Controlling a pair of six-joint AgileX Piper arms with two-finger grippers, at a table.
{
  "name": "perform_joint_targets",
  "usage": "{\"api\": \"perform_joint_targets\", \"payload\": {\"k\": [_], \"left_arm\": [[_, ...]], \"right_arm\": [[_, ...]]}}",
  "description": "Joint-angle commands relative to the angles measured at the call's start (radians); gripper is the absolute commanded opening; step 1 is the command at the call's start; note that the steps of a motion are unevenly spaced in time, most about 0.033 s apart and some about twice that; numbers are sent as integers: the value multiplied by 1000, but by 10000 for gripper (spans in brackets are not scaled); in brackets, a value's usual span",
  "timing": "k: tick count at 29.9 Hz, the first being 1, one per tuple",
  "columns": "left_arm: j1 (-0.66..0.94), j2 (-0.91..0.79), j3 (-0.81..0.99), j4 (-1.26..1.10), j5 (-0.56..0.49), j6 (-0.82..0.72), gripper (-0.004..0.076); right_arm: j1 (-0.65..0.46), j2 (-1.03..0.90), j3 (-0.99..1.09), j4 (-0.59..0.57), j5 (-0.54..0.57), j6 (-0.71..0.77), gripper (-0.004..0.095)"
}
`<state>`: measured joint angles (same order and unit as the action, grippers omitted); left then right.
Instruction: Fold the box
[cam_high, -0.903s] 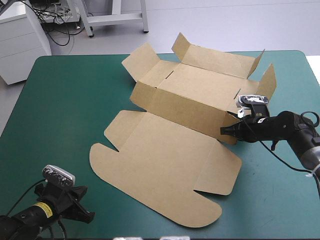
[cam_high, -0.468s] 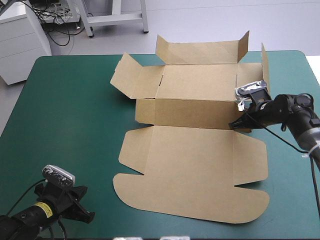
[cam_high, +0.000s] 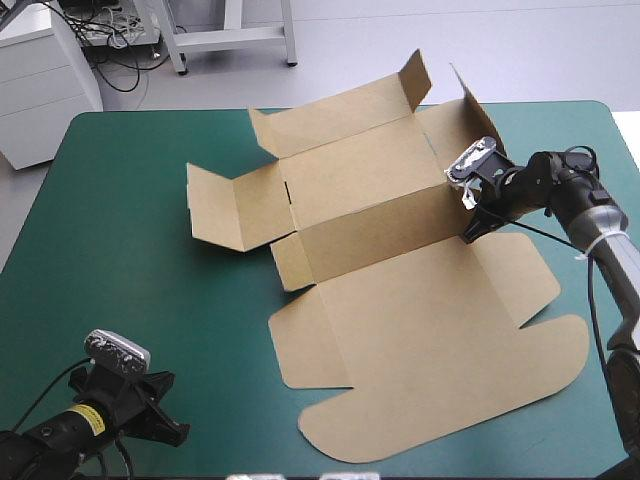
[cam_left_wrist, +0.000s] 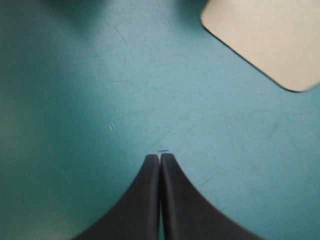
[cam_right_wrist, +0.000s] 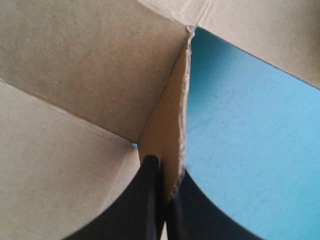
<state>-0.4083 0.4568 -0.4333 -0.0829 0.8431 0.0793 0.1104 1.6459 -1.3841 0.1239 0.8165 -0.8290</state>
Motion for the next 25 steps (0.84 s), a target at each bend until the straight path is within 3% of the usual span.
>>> {"api": "perform_joint_targets", "payload": {"k": [1, 12, 15, 25], "left_arm": [[-5, 9, -26, -8, -56, -8, -32], [-5, 9, -26, -8, -56, -6, -32], [-5, 9, -26, -8, -56, -6, -32], [-5, 9, -26, -8, -56, -6, -32]], "right_arm": [[19, -26, -68, -36, -55, -217, -23], [170, -13, -78, -33, -281, -517, -23], [210, 5, -78, -37, -326, -531, -23], [229, 56, -78, -37, -322, -472, -23]]}}
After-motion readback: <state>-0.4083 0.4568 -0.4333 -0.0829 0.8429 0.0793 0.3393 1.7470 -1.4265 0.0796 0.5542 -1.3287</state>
